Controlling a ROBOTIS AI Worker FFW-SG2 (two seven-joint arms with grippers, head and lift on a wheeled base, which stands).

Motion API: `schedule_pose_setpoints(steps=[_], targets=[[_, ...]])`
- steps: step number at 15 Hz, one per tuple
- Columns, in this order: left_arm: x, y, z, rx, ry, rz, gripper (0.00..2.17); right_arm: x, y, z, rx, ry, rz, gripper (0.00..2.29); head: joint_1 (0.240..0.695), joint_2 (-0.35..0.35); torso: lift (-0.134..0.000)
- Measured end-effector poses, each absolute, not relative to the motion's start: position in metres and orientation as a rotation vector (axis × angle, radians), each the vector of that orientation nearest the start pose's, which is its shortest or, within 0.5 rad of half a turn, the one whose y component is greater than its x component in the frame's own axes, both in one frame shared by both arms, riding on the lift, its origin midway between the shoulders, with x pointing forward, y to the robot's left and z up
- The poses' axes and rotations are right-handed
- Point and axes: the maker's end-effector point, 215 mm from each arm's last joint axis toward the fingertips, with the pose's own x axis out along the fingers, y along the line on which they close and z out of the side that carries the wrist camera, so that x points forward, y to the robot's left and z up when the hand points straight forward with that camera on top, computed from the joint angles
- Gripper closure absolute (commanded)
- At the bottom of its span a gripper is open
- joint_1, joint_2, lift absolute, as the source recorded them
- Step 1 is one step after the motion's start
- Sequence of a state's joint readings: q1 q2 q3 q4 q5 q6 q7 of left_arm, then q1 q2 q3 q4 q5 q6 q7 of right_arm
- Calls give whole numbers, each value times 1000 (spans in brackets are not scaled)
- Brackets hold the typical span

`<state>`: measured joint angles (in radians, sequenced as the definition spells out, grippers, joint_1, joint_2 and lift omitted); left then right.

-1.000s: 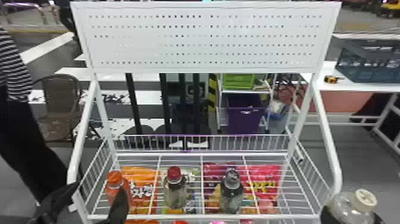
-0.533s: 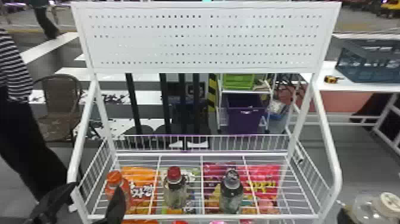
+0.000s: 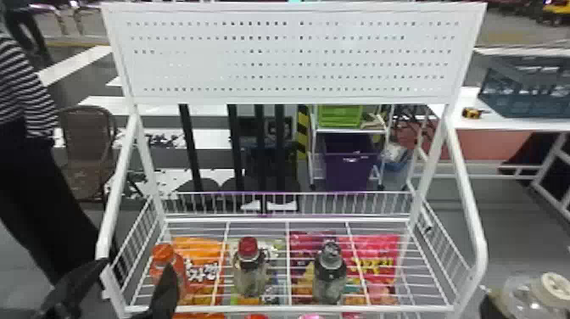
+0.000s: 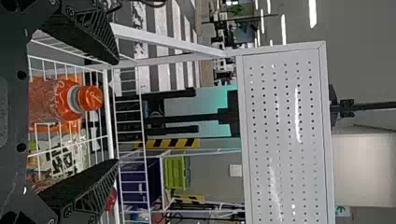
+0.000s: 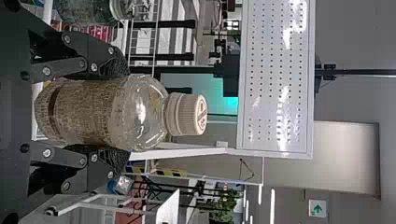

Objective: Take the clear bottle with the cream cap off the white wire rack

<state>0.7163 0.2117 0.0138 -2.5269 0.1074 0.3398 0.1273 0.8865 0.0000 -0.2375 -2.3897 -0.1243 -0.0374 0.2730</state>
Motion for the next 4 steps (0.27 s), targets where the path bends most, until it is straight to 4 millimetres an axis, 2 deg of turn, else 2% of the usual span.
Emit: schedule_pose_setpoints(steps=[4], targets=[[392, 238, -262, 79, 102, -23, 140, 340, -274, -281, -51, 26, 116, 1777, 499, 0, 0]])
